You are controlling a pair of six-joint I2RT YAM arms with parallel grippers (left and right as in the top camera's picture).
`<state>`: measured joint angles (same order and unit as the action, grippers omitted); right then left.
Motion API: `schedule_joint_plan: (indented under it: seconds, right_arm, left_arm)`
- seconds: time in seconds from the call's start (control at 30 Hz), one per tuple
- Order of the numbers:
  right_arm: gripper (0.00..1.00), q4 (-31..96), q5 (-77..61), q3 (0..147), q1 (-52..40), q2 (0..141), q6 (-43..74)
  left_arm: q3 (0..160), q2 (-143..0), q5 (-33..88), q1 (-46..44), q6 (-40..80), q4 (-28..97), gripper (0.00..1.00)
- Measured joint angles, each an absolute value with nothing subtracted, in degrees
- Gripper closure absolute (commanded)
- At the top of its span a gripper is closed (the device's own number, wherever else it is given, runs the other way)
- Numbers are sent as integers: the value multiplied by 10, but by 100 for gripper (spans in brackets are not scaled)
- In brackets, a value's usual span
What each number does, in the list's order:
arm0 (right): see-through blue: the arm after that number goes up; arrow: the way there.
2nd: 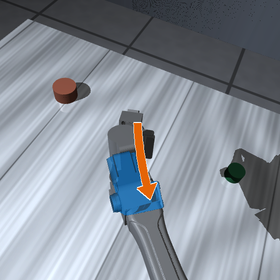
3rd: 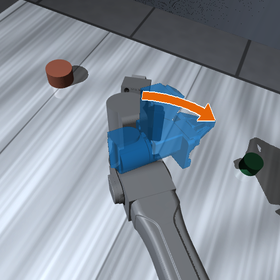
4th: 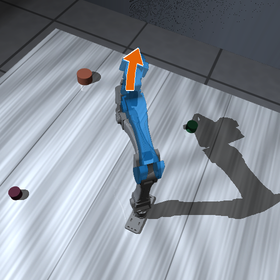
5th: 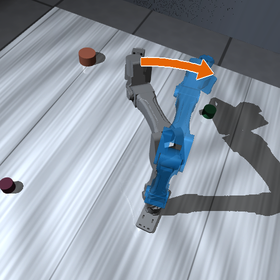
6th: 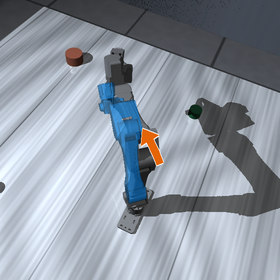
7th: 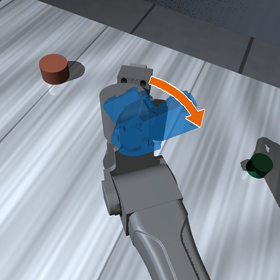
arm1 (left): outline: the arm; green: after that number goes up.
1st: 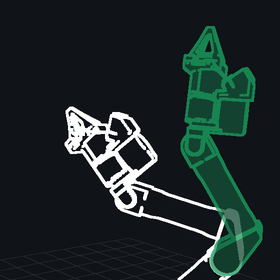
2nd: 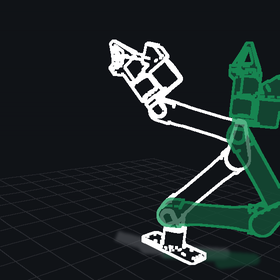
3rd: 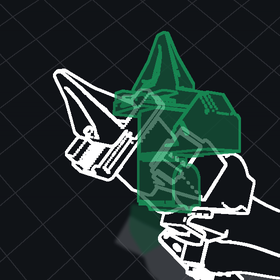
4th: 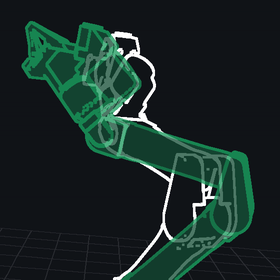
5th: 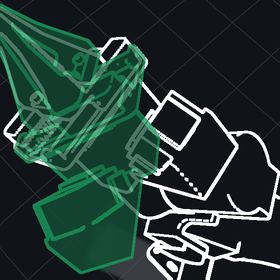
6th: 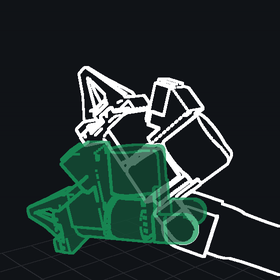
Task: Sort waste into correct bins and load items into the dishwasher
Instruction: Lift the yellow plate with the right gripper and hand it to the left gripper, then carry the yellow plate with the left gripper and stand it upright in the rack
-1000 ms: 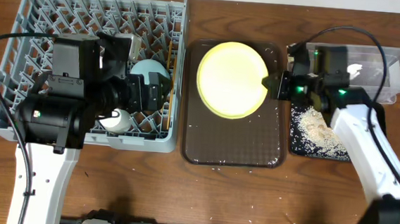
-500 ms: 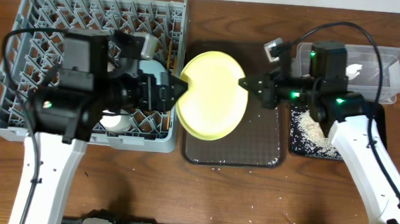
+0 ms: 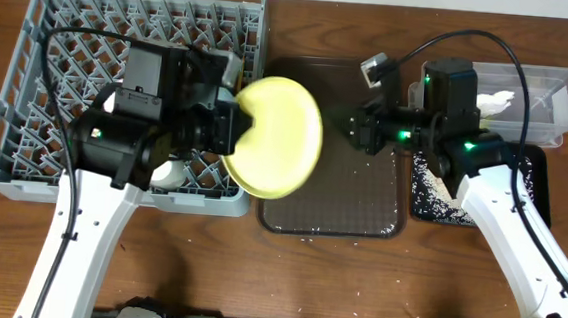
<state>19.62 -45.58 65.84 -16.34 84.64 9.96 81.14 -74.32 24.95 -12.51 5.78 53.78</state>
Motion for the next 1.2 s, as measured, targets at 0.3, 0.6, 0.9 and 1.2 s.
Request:
schedule_joint_plan:
  seconds: [0.3,0.6,0.9,1.2]
  right_arm:
    - [1,229,-279,658,-152,846,143]
    - [1,260,-164,658,-151,846,162]
    - [1,265,-138,658,-151,856,192]
    - [1,272,-136,658,-151,920,204]
  left_arm:
    - [811,-695,-38,-125,57,545,93]
    - [811,-704,-320,-125,24,507,92]
    - [811,-796,-420,-125,-104,398,93]
    - [811,-885,-454,-125,-178,257,92]
